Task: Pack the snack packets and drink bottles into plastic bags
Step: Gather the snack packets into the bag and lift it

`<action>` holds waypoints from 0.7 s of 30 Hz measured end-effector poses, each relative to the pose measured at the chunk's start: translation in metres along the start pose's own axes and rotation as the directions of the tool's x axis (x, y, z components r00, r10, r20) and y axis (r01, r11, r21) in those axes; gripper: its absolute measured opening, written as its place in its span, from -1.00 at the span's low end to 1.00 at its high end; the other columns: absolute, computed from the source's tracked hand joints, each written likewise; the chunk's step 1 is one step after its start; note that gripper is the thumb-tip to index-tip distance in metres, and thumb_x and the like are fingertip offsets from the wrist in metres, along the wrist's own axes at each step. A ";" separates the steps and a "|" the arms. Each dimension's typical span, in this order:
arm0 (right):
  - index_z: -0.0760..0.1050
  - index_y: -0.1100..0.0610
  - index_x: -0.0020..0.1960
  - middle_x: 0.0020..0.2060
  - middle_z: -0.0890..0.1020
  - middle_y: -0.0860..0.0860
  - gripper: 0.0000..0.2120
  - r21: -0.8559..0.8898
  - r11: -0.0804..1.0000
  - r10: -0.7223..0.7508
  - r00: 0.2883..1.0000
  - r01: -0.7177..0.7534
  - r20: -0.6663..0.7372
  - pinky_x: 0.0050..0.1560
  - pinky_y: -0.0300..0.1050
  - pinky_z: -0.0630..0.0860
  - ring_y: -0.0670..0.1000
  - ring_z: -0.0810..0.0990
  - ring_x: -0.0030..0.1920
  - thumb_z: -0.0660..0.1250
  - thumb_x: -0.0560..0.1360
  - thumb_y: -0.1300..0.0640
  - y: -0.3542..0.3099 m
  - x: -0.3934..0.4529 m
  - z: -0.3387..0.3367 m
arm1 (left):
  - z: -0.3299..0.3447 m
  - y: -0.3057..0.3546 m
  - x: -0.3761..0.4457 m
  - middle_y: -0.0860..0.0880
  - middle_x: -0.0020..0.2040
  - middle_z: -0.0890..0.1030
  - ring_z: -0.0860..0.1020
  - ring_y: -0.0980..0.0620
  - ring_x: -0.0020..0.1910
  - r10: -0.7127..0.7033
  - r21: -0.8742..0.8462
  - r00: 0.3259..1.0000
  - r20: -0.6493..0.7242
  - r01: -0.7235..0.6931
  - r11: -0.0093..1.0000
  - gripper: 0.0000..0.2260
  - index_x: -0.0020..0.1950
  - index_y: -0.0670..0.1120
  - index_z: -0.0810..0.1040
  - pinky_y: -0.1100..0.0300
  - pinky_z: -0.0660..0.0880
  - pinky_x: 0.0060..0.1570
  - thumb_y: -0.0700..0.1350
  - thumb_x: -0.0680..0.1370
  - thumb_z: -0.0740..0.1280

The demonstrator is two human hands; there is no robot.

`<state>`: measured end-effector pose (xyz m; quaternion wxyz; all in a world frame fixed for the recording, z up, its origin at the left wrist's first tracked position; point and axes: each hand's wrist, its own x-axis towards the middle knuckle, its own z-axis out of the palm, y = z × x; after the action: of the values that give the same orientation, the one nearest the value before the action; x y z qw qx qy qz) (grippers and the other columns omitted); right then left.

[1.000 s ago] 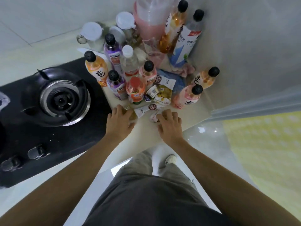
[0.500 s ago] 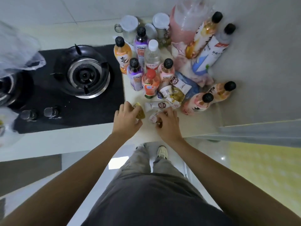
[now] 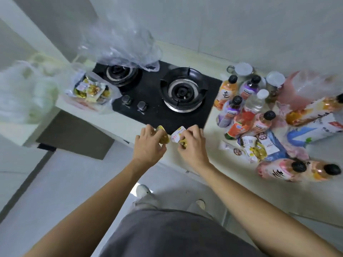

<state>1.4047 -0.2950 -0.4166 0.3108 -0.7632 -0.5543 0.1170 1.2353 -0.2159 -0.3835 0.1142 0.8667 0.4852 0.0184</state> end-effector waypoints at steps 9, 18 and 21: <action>0.50 0.07 -0.08 0.03 0.40 -0.06 -0.73 0.071 0.972 -0.231 0.965 0.223 0.125 -0.07 0.16 0.53 0.06 0.41 0.05 0.51 0.34 0.29 -0.144 0.079 0.118 | -0.041 -0.185 -0.020 -0.01 0.06 0.34 0.37 -0.08 0.03 -0.275 -0.070 0.956 -0.105 0.269 0.961 -0.74 0.16 0.09 0.42 0.00 0.42 -0.01 0.04 0.50 0.35; 0.51 0.07 -0.08 0.01 0.39 -0.02 -0.74 0.098 0.979 -0.190 0.971 0.177 0.144 0.06 0.20 0.53 0.12 0.44 0.12 0.56 0.36 0.21 -0.267 0.165 0.223 | -0.092 -0.359 0.014 0.01 0.02 0.31 0.36 -0.06 0.00 -0.277 -0.084 0.956 -0.100 0.269 0.959 -0.74 0.18 0.09 0.42 0.06 0.34 -0.08 0.07 0.51 0.32; 0.52 0.09 -0.08 0.01 0.42 0.03 -0.77 0.087 0.982 -0.179 0.975 0.168 0.135 0.08 0.18 0.52 0.17 0.47 0.12 0.54 0.36 0.15 -0.282 0.206 0.242 | -0.108 -0.393 0.053 0.00 0.00 0.31 0.36 -0.07 0.00 -0.262 -0.096 0.960 -0.098 0.253 0.963 -0.77 0.11 0.08 0.40 0.04 0.37 -0.08 0.08 0.50 0.30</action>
<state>1.1336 0.0315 -0.4004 0.3078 -0.6893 -0.6349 0.1643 0.9193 0.0458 -0.3676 0.1244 0.7885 0.5981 0.0710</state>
